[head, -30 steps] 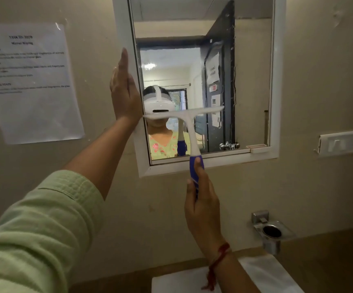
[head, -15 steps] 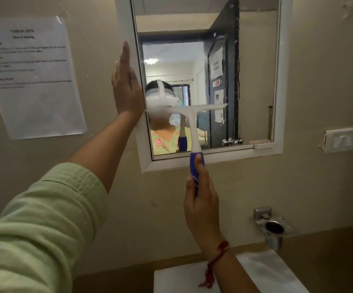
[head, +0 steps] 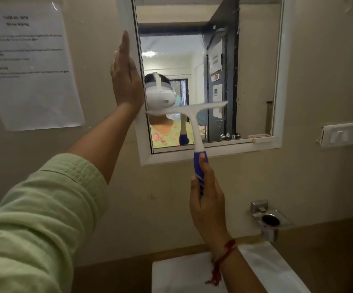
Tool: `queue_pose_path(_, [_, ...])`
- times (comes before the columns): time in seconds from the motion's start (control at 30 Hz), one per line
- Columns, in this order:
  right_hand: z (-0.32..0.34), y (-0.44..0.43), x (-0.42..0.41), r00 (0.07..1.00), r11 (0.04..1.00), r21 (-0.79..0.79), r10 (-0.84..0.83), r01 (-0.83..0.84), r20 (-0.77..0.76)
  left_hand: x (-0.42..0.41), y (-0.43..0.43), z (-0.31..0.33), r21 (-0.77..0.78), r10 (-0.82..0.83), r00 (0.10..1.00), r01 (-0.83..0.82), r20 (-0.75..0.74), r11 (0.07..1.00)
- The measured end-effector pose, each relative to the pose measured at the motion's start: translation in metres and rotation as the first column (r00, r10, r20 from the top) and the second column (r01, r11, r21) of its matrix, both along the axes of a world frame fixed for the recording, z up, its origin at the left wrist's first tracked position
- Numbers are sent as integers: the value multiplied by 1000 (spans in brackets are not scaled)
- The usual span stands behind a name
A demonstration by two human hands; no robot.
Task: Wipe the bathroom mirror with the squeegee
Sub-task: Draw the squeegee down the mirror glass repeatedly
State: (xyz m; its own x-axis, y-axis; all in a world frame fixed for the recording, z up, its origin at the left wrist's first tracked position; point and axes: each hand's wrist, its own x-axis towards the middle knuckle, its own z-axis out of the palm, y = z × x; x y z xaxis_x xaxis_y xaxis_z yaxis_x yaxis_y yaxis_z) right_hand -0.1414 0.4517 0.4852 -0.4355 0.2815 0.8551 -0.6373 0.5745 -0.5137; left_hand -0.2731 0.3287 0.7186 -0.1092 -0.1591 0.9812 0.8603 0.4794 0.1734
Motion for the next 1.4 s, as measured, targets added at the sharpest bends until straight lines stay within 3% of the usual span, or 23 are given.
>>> queue_pose_path(0.3, [-45, -3, 15, 996, 999, -15, 31, -30, 81, 1, 0, -1, 28, 5, 1000, -5, -11, 1000])
queue_pose_path(0.57, [-9, 8, 11, 999, 1000, 20, 7, -8, 40, 10, 2, -3, 7, 32, 999, -32, 15, 999])
queue_pose_path(0.77, [-56, 0, 16, 996, 1000, 11, 16, -17, 92, 13, 1, -2, 5, 44, 999, -44, 6, 999])
queue_pose_path(1.0, [-16, 6, 5, 998, 999, -20, 51, -50, 21, 14, 2, -3, -7, 50, 999, -50, 8, 999])
queue_pose_path(1.23, [-61, -8, 14, 995, 999, -33, 41, -38, 95, 16, 3, -3, -3, 62, 998, -62, 3, 998])
queue_pose_path(1.4, [-33, -4, 12, 998, 997, -46, 56, -55, 35, 15, 3, -3, -7, 68, 998, -68, 17, 998])
